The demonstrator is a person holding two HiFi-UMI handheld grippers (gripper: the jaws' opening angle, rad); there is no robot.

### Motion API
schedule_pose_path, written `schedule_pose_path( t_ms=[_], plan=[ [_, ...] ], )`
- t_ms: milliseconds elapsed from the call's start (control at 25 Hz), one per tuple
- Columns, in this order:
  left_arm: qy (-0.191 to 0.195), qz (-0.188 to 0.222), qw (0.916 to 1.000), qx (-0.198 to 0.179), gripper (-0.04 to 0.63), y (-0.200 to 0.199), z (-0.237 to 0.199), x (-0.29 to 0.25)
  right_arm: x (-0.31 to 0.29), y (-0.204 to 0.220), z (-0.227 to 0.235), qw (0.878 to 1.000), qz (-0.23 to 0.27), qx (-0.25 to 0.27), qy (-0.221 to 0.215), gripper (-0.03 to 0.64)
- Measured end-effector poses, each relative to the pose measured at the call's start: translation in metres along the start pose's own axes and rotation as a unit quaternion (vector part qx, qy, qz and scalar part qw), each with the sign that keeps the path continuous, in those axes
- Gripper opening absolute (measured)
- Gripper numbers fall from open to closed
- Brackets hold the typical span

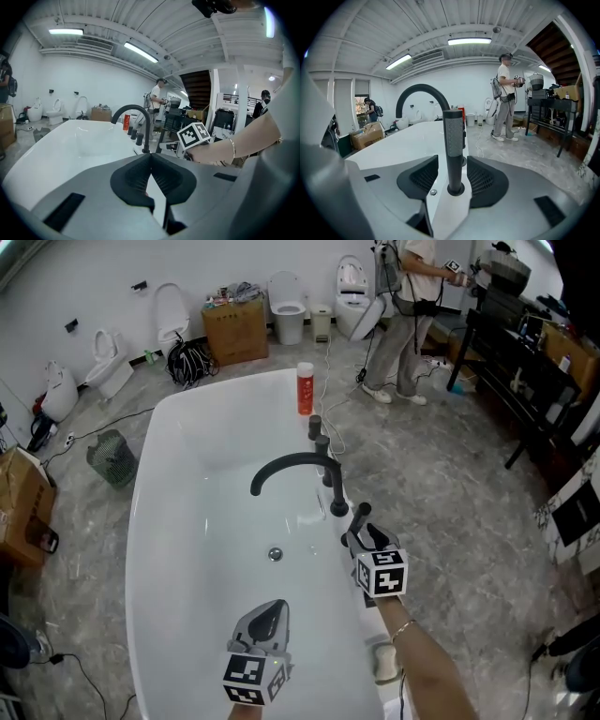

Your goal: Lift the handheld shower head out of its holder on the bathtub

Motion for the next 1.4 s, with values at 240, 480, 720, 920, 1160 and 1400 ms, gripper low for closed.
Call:
schedule_pose_path(
  t_ms=[240,480,720,920,1160,1400],
  plan=[
    [-0.005,-0.002,1.0000,0.005,0.020,0.009,-0.004,-0.009,-0.024,0.007,0.005,1.000,-0.013,-0.007,0.004,0.196],
    [-0.009,-0.006,0.9999,0.011,0.020,0.014,-0.011,-0.013,-0.040,0.008,0.005,0.999,-0.029,0.012,0.013,0.178],
    [-0.009,-0.002,0.9999,0.013,0.020,0.012,-0.011,-0.010,-0.040,0.008,-0.003,0.999,-0.026,0.018,0.017,0.140],
    [-0.009,-0.001,0.9999,0.012,0.020,0.007,-0.015,-0.004,-0.035,0.009,-0.013,0.999,-0.028,0.040,0.020,0.138],
    [-0.010,-0.002,0.9998,0.015,0.020,0.002,-0.016,0.005,-0.023,-0.001,-0.023,0.998,-0.022,0.064,0.018,0.137],
    [-0.010,0.005,0.9998,0.015,0.020,-0.008,-0.016,0.015,-0.003,-0.030,-0.034,0.998,0.016,0.066,0.016,0.137]
  ],
)
Point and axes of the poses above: the fingertips, and each gripper's own axes: x backward along the fingers, z to its right, y out of its underside, the point moved 9 cm from there along x, backward along the fingers, and after that the axes turned 3 degrees about y, right-handed, at the moved point
